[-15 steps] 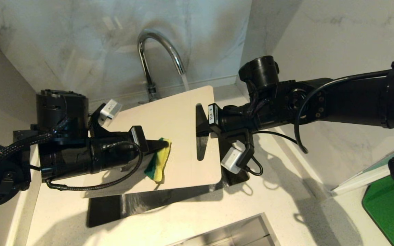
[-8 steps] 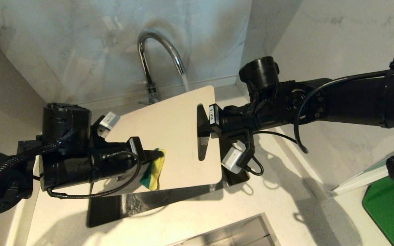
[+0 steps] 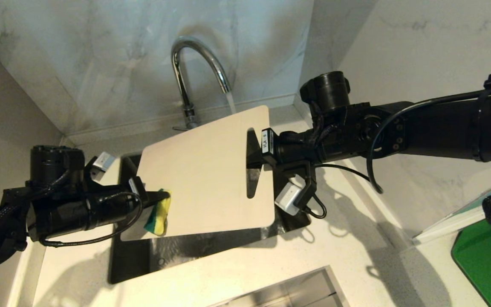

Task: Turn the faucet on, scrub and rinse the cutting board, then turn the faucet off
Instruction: Scrub the cutting board underwater

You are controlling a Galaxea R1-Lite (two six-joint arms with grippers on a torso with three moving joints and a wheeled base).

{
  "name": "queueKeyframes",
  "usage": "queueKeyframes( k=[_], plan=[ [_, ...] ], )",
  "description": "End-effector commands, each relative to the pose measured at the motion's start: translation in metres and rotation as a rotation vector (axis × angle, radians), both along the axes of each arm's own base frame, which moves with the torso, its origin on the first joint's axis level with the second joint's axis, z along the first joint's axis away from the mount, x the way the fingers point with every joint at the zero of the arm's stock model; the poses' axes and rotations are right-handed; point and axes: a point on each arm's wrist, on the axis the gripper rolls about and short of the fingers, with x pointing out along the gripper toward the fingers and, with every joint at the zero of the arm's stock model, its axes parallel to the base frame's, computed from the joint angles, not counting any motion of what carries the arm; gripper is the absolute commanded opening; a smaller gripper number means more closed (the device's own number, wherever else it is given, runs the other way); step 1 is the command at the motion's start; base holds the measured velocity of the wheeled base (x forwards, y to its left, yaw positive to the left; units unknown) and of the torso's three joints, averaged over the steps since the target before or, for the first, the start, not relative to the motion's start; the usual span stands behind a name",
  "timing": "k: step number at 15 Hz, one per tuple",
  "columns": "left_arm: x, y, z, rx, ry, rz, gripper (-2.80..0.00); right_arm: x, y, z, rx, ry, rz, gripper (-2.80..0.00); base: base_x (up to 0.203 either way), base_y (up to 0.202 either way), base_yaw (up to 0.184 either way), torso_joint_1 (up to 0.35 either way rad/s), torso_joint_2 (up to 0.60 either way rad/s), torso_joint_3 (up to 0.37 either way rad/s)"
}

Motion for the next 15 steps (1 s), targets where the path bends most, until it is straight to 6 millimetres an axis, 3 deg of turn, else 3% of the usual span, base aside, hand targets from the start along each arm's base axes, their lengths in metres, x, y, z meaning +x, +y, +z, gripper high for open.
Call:
queueKeyframes(
  k=[1,4,9,15],
  plan=[
    [0.004,0.029,-0.011,0.002,0.013,0.073,-2.8,-0.003,-0.001,0.002,-0.002,-0.011,0.006,-2.8,0.0,0.0,0.0,0.0,0.0,0.0],
    [0.008,0.063,-0.023,-0.016,0.005,0.138,-2.8,-0.004,-0.002,0.005,0.012,0.003,-0.004,-2.8,0.0,0.0,0.0,0.0,0.0,0.0],
    [0.007,0.095,-0.037,-0.045,0.016,0.189,-2.8,-0.001,-0.001,-0.001,0.032,0.001,-0.014,-2.8,0.0,0.0,0.0,0.0,0.0,0.0],
    [0.004,0.106,-0.024,-0.056,-0.033,0.213,-2.8,-0.003,-0.002,-0.001,0.041,0.006,-0.018,-2.8,0.0,0.0,0.0,0.0,0.0,0.0]
  ],
)
